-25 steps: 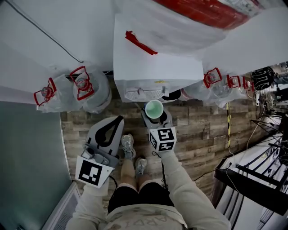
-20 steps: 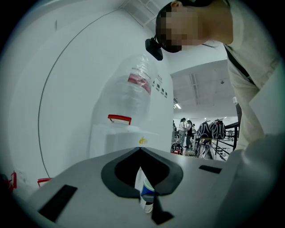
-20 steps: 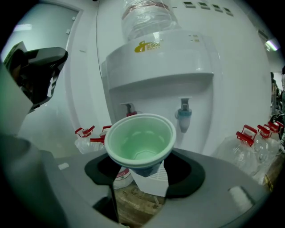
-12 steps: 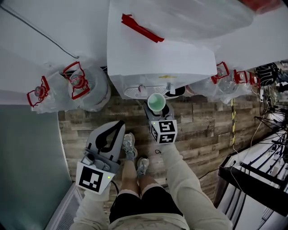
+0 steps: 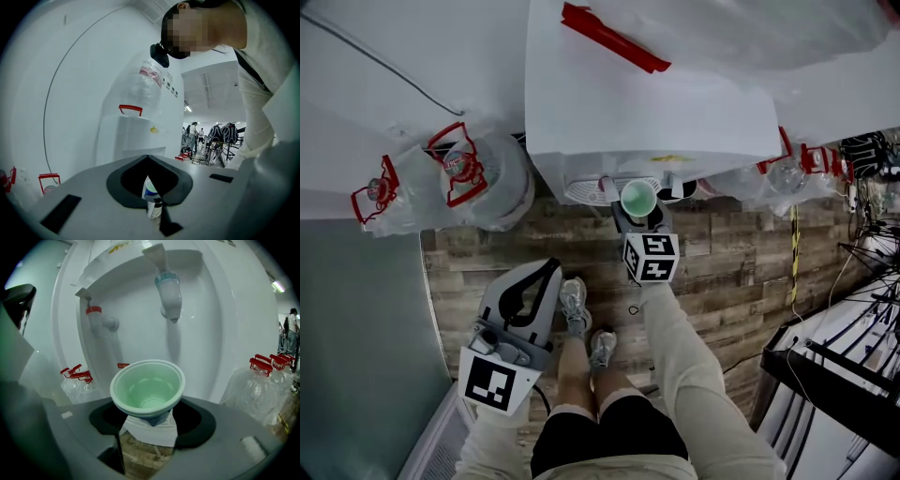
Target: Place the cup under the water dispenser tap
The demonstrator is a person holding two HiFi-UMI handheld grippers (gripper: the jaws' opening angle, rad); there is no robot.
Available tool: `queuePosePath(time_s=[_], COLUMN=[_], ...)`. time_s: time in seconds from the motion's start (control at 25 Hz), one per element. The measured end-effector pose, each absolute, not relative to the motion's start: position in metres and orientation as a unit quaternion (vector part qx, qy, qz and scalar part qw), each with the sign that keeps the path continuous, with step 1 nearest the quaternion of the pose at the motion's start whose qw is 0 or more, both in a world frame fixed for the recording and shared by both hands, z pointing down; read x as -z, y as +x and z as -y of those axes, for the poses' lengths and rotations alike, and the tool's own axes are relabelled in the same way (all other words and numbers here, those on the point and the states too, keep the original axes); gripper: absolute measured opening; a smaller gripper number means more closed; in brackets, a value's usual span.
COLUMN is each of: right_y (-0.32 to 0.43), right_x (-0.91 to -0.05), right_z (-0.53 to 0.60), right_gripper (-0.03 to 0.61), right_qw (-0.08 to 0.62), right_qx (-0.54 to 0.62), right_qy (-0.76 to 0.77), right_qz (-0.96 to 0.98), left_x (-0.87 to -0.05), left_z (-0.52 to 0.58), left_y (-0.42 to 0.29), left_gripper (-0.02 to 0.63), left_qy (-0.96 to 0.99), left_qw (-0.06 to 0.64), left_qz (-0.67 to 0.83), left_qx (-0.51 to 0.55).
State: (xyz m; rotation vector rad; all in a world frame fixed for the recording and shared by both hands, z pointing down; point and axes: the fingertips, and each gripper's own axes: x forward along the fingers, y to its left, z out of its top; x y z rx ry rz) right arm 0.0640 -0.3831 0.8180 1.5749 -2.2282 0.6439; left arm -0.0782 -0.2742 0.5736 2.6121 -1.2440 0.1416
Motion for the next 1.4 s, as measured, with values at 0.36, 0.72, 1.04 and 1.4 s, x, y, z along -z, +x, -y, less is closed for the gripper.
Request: queuePosePath(time_s=[0.36, 0.72, 1.04, 1.4], right_y=[0.073, 0.077, 0.075, 0.077], right_x=[-0.848, -0.863, -0.865, -0.846], right_z=[0.395, 0.402, 0.405, 0.399], right_gripper=[0.295, 0.295, 0.312, 0.354], right_qw=[0.184, 0.192, 0.206, 0.178], right_qx=[-0.248, -0.257, -0.254, -0.255], right_qy=[0.566, 0.571, 0.567, 0.562], right_qz=[0.764, 0.755, 0.756, 0.766], left_x=[-0.588, -0.6, -0.603, -0.598], left_z=[0.276, 0.278, 0.281, 0.278], left_y=[-0.084, -0.09, -0.091, -0.082], left_gripper=[0.005, 0.005, 0.005, 0.005], left_qy=[0.894, 0.891, 0.891, 0.894], left_qw=[0.126, 0.135, 0.137, 0.134], left_qz=[0.427, 0.428, 0.429, 0.423], left_qx=[-0.054, -0.062, -0.064, -0.064])
